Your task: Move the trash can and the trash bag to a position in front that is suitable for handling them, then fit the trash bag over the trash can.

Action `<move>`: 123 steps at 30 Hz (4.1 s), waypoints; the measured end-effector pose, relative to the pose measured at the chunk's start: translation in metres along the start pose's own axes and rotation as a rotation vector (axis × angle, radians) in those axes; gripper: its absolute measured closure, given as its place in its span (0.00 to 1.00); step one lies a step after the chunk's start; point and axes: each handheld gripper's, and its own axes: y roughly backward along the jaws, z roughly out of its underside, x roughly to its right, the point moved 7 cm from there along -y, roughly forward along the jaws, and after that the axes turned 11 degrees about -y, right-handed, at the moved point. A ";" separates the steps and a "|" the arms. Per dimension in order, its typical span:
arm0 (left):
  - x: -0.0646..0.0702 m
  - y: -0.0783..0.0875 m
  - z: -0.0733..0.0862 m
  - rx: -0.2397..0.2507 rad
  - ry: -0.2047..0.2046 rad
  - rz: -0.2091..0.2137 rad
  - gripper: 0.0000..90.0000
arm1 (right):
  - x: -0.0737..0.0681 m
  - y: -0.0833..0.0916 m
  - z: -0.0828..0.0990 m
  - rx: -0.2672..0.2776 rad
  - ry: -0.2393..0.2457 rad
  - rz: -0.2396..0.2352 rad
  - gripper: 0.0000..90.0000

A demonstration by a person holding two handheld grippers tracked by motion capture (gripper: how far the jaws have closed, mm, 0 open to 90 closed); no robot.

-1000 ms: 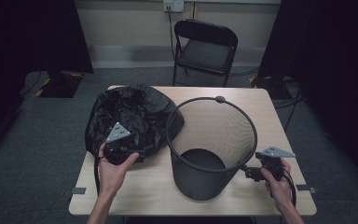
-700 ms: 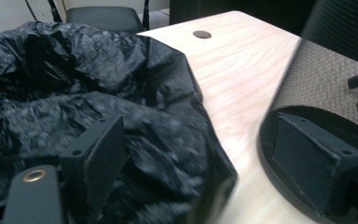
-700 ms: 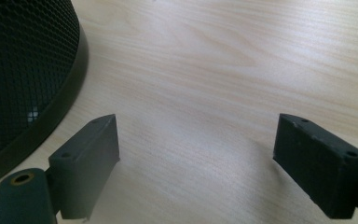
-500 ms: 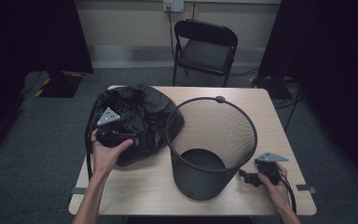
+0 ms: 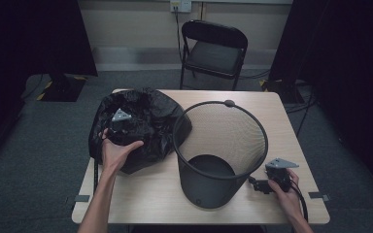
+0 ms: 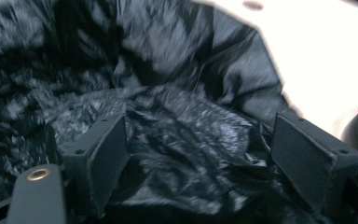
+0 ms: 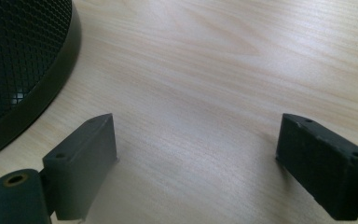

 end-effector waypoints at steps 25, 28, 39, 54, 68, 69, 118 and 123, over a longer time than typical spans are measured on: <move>0.037 0.017 0.033 0.015 -0.037 0.129 0.97 | 0.000 -0.001 -0.001 0.000 -0.001 0.001 0.13; 0.040 0.026 0.036 0.024 -0.041 0.136 0.97 | 0.000 -0.001 -0.001 0.000 -0.001 0.000 0.13; 0.065 0.057 0.049 0.052 -0.062 0.152 0.97 | 0.000 -0.001 -0.001 0.000 -0.001 0.000 0.13; 0.086 0.103 0.079 0.067 -0.044 0.110 0.97 | 0.000 -0.001 -0.001 0.000 -0.002 0.000 0.13; 0.083 0.113 0.082 0.105 0.017 0.039 0.54 | 0.000 -0.001 -0.001 0.000 -0.002 0.001 0.13; 0.082 0.114 0.080 0.110 0.022 0.027 0.44 | 0.000 -0.001 -0.001 0.000 -0.001 0.001 0.13; 0.043 0.010 0.094 -0.227 -0.093 -0.070 0.34 | 0.000 0.002 0.002 0.001 -0.006 0.001 0.13; 0.051 0.010 0.092 -0.200 -0.090 -0.028 0.67 | 0.000 0.002 0.002 0.001 -0.006 0.002 0.13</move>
